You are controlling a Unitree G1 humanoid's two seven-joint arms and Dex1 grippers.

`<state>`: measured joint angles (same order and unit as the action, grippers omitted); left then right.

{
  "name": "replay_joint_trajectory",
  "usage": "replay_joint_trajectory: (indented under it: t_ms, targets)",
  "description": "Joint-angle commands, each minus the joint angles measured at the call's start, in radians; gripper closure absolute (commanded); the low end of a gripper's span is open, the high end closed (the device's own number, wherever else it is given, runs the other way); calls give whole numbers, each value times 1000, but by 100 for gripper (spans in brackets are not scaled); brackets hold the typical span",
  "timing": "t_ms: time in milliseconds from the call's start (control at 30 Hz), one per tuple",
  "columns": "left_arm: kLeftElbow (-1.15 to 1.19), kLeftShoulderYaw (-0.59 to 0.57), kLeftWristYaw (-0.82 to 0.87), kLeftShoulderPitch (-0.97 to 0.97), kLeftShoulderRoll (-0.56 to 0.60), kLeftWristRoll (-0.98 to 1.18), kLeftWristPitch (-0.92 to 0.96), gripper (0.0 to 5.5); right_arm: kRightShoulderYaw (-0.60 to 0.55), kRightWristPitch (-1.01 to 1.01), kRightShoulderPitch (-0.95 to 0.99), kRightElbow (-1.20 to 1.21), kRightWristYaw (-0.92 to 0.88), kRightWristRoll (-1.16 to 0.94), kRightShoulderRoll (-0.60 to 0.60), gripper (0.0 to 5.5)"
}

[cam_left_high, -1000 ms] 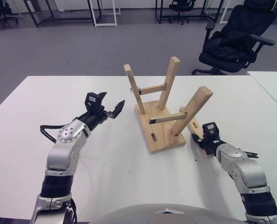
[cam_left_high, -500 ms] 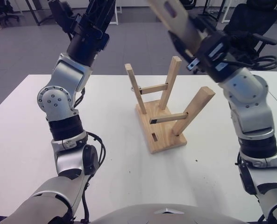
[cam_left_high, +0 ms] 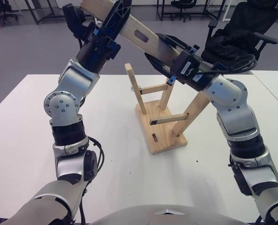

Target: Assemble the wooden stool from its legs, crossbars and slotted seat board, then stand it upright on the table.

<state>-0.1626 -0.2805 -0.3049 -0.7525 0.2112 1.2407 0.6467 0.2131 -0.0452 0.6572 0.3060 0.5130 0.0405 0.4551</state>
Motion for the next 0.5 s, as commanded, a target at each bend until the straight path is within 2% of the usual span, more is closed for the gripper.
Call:
replay_joint_trajectory:
  t_ms: [33,167,200,333,400,500]
  targets:
    - [-2,-11,6,29,18,-50,-18,444,-24,-32,-16,18,6,-5,-6,338]
    - [5,-21,10,24,15,-67,-35,444,-14,-57,-24,30,20,-4,-11,338]
    - [4,-21,12,21,15,-76,-42,444,-10,-68,-24,35,25,-10,-14,301]
    - [-44,-55,25,45,69,-96,-42,448,-5,-118,-50,66,43,-18,-15,229]
    - [-104,-101,29,100,149,-76,-3,448,-88,-162,-65,96,37,-72,-4,192]
    - [-218,-119,-1,276,298,-78,104,448,-293,-269,-114,91,-47,-80,48,189]
